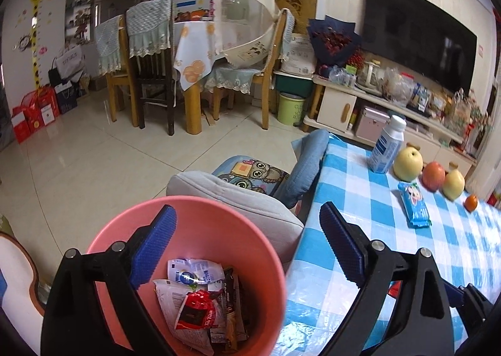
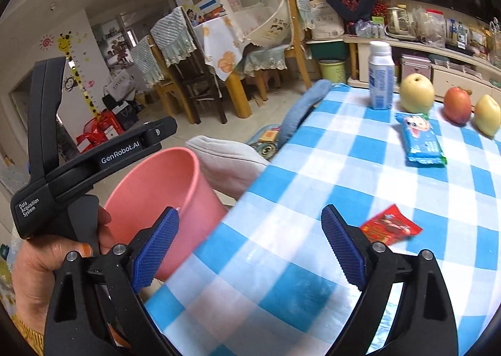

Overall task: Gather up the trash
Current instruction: 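Move both tools back over the table toward the red candy packet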

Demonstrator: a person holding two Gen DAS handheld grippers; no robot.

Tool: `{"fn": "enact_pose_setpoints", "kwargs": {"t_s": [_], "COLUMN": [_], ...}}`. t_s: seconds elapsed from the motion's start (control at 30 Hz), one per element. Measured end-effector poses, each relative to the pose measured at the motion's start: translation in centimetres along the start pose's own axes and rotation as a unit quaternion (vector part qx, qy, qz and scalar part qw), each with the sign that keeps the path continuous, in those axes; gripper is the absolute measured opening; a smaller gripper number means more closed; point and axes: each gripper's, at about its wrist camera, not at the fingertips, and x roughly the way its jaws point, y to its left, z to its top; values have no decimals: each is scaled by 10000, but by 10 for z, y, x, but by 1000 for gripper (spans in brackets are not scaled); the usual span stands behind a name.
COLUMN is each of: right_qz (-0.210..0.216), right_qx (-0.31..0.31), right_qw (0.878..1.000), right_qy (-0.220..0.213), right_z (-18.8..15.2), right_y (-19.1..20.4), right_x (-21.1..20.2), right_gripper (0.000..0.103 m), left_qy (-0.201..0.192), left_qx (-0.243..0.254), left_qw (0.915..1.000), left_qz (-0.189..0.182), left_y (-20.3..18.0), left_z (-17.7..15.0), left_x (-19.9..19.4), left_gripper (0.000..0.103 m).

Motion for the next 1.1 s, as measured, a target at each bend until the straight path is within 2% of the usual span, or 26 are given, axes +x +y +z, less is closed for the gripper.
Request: {"fn": "enact_pose_setpoints", "kwargs": {"t_s": [0.17,0.5,1.1], "right_qz": [-205,-443,-582], "right_qx": [79,124,431], "right_qw": [9997,9989,9974], "right_qy": [48,-7,51], "right_z": [-3,-4,-11], "right_y": [-17,-48,-95], "right_x": [-5,-21,-32], "right_gripper": [91,93,93], "left_qy": [45,106,189], "left_qx": [291,804,1203], "left_qw": [9995,9967,9926], "left_qz": [116,12,13], "left_y": [-20,-61,-106], "left_z": [-2,-7,-17], "left_x": [3,7,15], "left_gripper": [93,93,93]}}
